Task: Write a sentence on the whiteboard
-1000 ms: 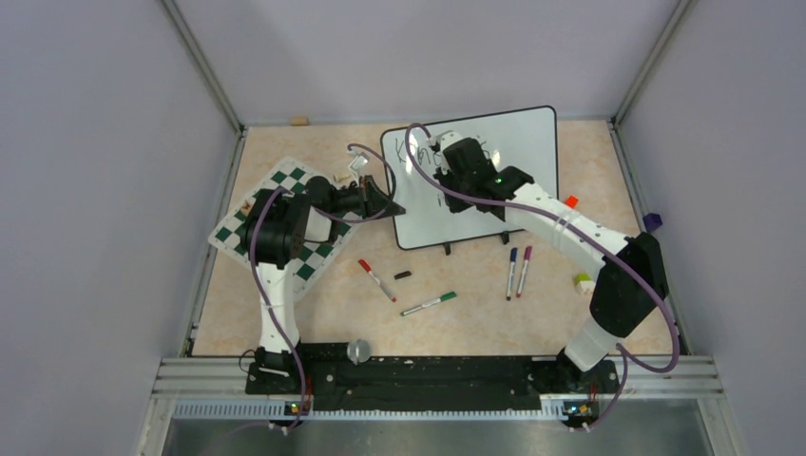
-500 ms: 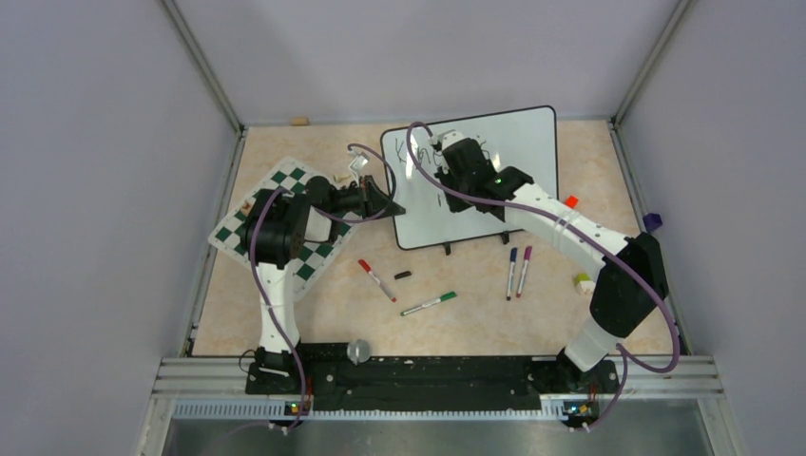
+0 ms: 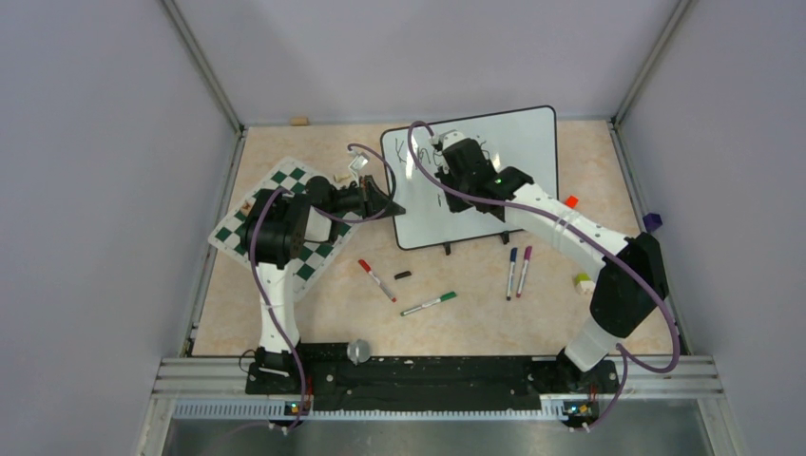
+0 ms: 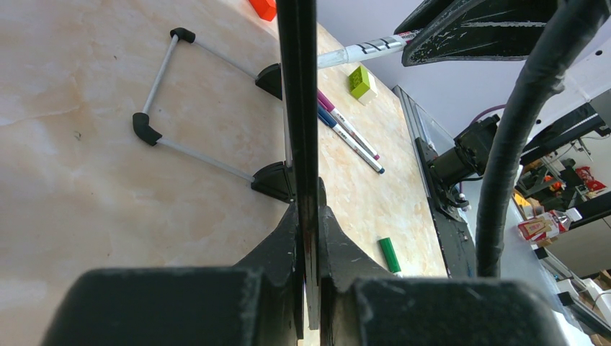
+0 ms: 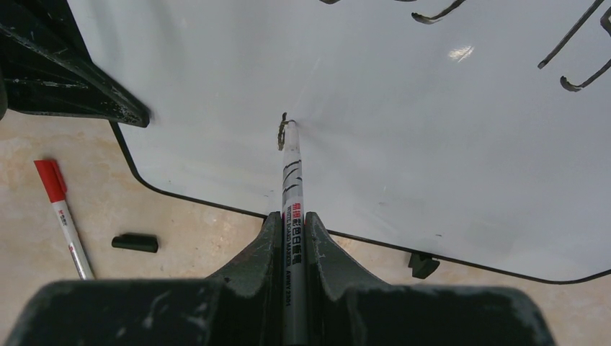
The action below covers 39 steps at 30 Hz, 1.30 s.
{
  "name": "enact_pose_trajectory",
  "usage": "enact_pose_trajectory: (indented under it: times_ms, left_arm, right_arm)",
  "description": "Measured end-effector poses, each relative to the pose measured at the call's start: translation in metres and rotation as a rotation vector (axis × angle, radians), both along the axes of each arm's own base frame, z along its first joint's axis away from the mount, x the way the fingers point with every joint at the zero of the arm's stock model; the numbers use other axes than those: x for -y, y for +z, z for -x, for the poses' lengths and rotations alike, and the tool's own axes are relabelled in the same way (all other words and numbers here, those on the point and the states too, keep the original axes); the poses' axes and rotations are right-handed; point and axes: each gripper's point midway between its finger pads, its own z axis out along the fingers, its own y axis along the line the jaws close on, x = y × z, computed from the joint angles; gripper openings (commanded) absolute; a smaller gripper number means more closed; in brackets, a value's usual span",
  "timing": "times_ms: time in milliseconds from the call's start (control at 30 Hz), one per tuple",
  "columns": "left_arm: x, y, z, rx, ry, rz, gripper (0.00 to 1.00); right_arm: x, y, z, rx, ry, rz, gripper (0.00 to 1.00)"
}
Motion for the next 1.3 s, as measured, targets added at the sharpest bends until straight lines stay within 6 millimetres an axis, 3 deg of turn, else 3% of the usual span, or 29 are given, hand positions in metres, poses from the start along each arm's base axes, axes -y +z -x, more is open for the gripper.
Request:
enact_pose_trajectory:
  times_ms: [1300]
  left_arm:
    - [0.0, 0.0001, 0.0001, 0.0, -0.001, 0.0, 0.0]
  right_arm:
    - [0.0021, 0.0005, 0.0002, 0.002, 0.001, 0.009, 0.0]
